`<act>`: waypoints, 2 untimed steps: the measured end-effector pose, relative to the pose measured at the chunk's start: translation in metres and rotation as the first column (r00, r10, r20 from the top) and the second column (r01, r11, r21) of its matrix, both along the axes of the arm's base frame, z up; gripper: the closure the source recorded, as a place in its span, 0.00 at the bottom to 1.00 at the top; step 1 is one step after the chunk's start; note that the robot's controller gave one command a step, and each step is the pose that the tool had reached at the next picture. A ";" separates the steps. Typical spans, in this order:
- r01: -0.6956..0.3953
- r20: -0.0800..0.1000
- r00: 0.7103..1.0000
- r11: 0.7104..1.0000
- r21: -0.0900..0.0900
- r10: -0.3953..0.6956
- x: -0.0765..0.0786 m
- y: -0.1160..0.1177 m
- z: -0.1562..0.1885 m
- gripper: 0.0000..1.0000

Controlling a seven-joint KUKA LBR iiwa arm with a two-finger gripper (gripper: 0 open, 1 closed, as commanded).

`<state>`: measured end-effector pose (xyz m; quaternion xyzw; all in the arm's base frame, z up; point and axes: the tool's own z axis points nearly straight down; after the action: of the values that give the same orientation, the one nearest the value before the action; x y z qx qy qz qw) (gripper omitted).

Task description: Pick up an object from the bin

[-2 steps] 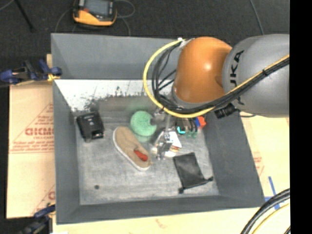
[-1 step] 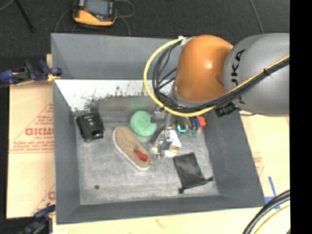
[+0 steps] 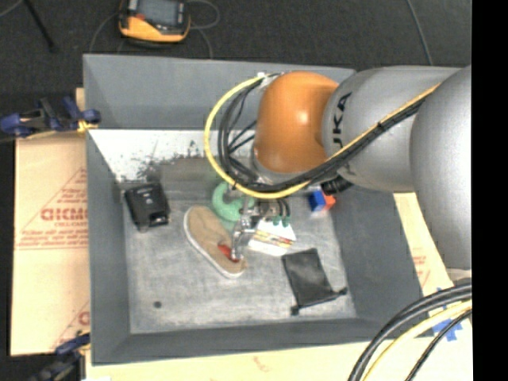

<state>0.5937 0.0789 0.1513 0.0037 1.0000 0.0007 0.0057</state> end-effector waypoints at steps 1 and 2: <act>0.104 0.019 0.994 0.995 0.005 -0.104 -0.084 0.023 -0.074 1.00; 0.105 0.019 0.994 0.994 0.006 -0.105 -0.084 0.023 -0.074 1.00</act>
Offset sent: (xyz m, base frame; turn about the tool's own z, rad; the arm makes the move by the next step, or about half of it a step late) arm 0.0000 0.0000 0.0000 0.0000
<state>0.5093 0.1018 0.0777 0.0563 0.9983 0.0028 0.0152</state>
